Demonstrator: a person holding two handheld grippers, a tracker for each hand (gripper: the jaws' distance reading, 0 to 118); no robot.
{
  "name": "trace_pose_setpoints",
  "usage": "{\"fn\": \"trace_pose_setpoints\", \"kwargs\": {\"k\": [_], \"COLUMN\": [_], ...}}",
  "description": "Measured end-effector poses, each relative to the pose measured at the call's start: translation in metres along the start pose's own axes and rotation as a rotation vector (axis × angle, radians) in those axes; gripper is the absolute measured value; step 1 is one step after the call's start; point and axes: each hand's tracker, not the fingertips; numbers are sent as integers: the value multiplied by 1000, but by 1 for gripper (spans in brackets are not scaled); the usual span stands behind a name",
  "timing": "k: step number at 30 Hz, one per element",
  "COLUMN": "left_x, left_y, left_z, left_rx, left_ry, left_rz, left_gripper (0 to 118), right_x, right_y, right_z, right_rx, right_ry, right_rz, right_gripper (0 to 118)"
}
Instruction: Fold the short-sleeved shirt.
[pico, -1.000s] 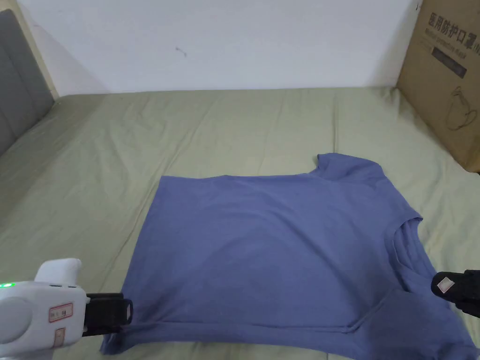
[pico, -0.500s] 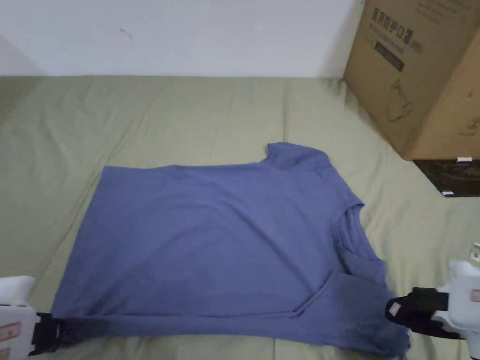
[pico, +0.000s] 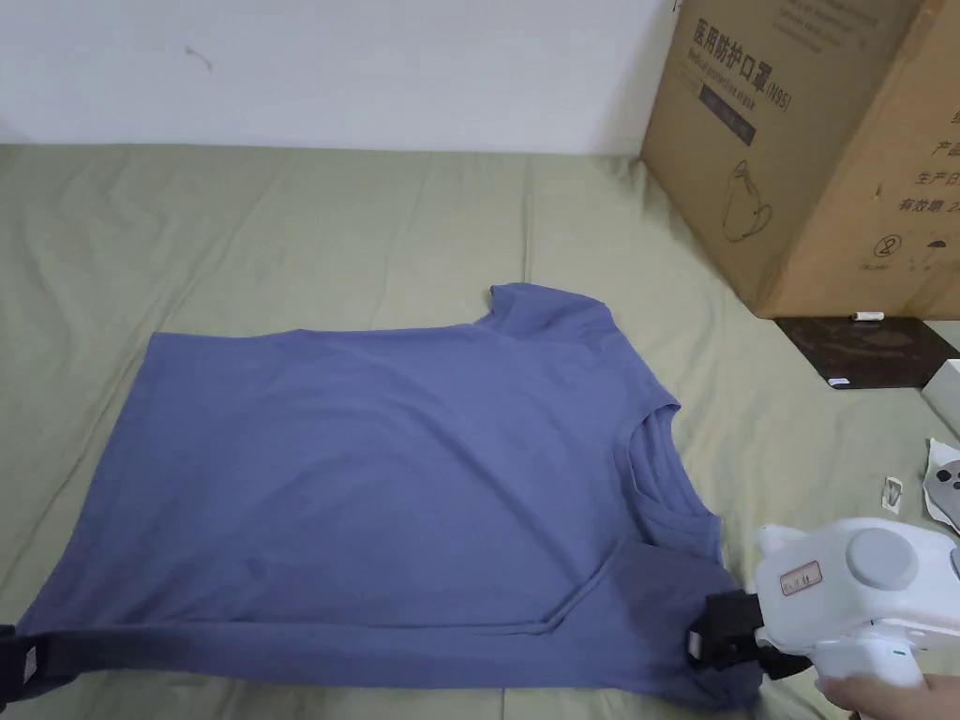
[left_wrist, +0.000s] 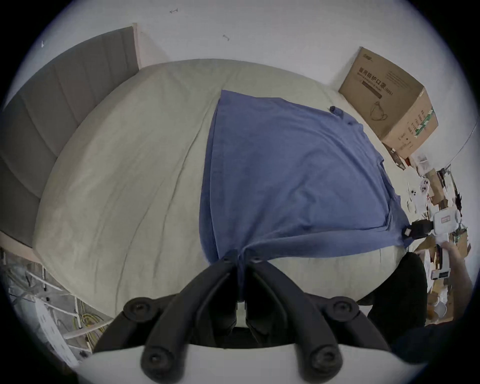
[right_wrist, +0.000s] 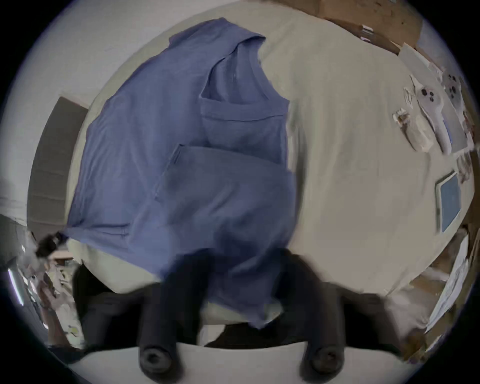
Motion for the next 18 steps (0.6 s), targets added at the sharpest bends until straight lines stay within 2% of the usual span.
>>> {"fn": "trace_pose_setpoints", "kwargs": {"k": [1, 3, 6, 12, 18], "left_x": [0, 0, 0, -1, 7], "left_y": [-1, -4, -7, -2, 41], "left_z": [-1, 0, 4, 10, 7], "left_rx": [-7, -11, -9, 14, 96], "left_ry": [2, 9, 11, 15, 6], "left_rz": [2, -3, -5, 19, 8], "left_gripper": [3, 3, 3, 3, 3], "right_x": [-2, 0, 2, 3, -2], "right_y": [-4, -16, -23, -25, 20], "right_z": [3, 16, 30, 61, 79], "right_rx": [22, 70, 114, 205, 272], "right_ry": [-26, 14, -3, 31, 70], "right_rz": [58, 103, 93, 81, 48], "right_gripper": [5, 5, 5, 5, 5]}}
